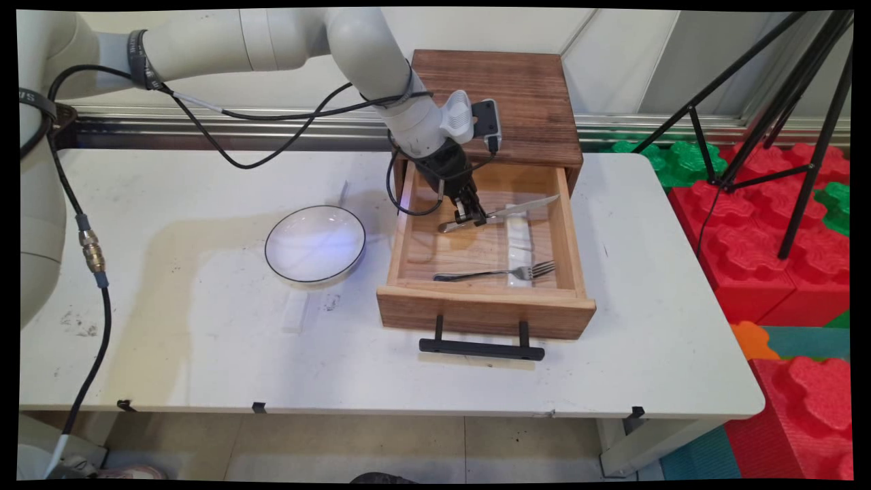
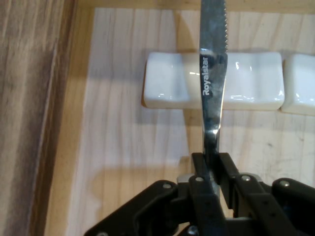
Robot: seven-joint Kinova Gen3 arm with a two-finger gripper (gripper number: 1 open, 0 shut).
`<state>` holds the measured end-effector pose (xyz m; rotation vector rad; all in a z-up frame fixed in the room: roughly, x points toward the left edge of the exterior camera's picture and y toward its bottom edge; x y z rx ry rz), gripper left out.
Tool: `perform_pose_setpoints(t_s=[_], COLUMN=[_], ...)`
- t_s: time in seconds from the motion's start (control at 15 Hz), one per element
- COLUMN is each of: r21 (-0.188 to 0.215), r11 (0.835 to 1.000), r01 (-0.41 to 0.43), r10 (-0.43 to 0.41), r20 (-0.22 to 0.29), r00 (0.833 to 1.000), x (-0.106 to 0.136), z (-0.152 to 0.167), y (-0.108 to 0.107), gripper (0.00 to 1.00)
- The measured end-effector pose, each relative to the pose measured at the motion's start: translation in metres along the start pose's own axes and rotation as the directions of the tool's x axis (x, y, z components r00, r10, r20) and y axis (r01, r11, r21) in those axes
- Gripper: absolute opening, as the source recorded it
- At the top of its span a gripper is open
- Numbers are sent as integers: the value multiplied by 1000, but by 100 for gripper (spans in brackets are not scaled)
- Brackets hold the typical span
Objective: Place the picked object into the drawer
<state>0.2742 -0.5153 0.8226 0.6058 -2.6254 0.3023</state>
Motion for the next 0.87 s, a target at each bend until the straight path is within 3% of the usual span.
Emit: perform_pose_setpoints(t_s=[0.2, 0.27, 0.87], r21=[-2, -4, -8], r11=[1000, 1000, 1000], r01=[2, 4, 7], r10=[-2, -4, -7], r20=[-2, -3, -16], r00=[1000, 1000, 1000], x=[0, 0, 4], z=[3, 4, 6], y=[0, 1, -1], gripper=[0, 100, 100])
